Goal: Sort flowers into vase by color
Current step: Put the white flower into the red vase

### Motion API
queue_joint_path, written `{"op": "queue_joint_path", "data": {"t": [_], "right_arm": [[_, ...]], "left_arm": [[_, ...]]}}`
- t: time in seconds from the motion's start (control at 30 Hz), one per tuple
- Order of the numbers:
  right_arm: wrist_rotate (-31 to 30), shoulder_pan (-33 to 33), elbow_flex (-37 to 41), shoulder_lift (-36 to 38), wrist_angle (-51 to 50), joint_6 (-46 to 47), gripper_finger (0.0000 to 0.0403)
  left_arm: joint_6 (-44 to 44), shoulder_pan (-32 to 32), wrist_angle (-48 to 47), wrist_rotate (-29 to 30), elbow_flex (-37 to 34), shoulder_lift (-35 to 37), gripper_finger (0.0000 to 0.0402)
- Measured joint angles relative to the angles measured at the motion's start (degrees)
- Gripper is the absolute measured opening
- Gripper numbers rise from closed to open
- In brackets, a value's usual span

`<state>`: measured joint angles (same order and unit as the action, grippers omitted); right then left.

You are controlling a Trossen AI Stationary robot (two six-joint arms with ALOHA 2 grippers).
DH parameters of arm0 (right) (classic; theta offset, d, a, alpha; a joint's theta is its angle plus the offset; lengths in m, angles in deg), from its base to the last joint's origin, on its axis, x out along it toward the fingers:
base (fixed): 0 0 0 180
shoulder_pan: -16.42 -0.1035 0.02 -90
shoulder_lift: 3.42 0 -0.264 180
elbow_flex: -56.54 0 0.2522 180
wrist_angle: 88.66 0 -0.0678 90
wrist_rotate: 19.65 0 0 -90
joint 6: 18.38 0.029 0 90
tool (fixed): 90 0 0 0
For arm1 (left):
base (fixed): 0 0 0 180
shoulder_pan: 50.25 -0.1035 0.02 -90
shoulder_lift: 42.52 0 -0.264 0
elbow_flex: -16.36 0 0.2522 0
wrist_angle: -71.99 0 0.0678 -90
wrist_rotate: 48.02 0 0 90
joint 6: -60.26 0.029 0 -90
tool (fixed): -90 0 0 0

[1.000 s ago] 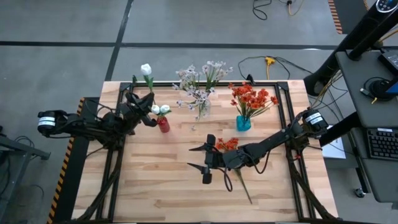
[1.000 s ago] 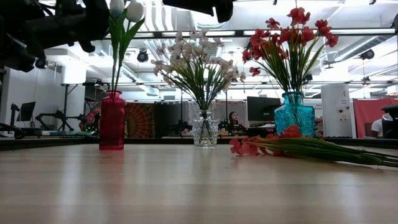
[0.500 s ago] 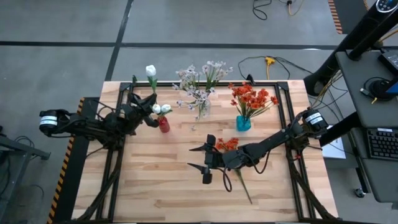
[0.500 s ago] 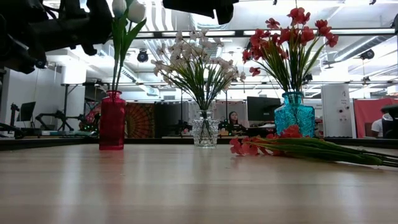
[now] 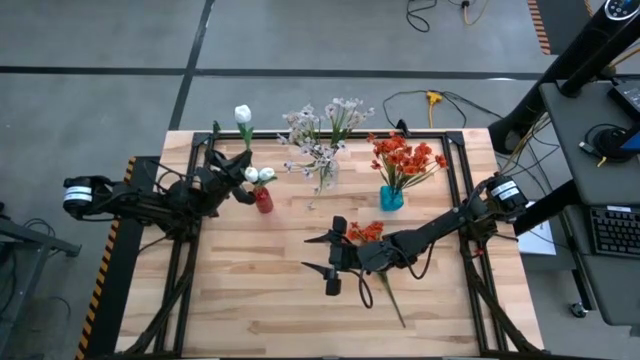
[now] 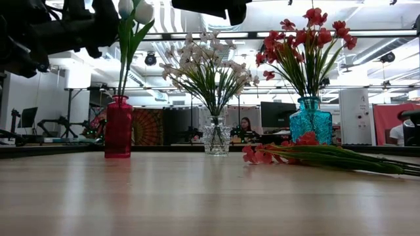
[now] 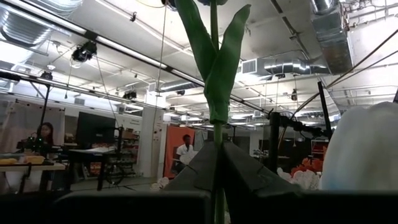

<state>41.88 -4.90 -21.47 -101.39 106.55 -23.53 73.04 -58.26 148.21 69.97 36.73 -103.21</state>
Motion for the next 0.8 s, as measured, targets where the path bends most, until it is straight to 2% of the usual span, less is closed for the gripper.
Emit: {"op": "queue_joint_path", "data": {"t": [0.8], "right_arm": [[0.0, 0.0, 0.0, 0.0, 0.0, -0.4, 0.0244]], "left_arm": [[0.0, 0.0, 0.0, 0.0, 0.0, -1.9, 0.0001]]}}
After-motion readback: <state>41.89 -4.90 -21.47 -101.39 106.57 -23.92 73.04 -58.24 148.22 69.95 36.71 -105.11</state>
